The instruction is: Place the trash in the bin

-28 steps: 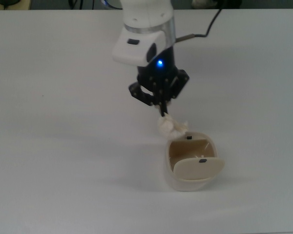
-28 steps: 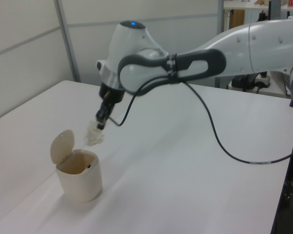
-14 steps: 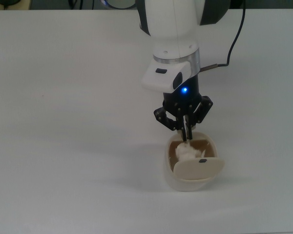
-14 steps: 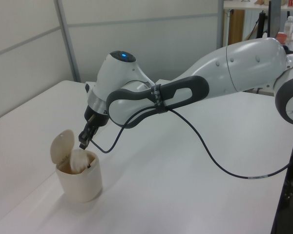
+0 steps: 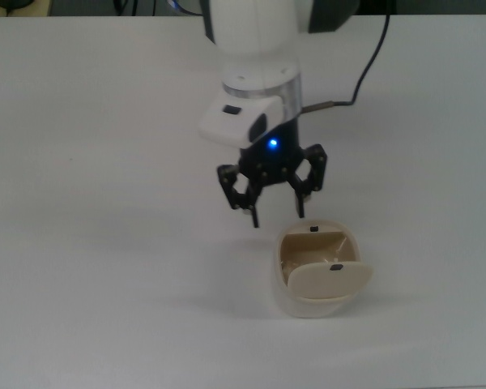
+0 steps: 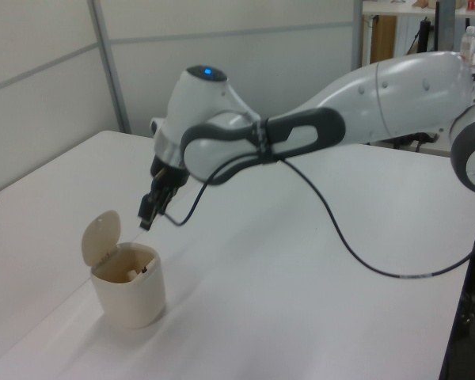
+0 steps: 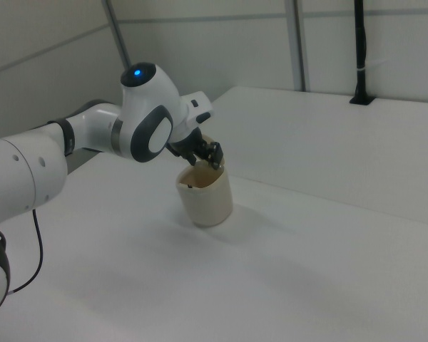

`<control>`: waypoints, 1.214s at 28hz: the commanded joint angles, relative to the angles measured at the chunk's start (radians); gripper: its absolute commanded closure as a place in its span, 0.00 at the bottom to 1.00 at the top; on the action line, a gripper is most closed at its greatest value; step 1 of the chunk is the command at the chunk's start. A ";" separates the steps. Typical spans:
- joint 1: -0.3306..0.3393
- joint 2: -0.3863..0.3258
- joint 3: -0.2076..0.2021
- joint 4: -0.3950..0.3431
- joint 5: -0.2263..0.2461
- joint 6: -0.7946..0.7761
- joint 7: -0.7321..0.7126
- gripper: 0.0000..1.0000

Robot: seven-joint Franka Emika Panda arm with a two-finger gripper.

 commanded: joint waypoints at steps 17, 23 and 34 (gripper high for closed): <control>-0.081 -0.220 -0.110 0.008 -0.003 -0.792 0.109 0.00; -0.081 -0.263 -0.133 0.010 -0.022 -0.806 0.106 0.00; -0.060 -0.263 -0.115 0.034 -0.280 -0.808 0.116 0.00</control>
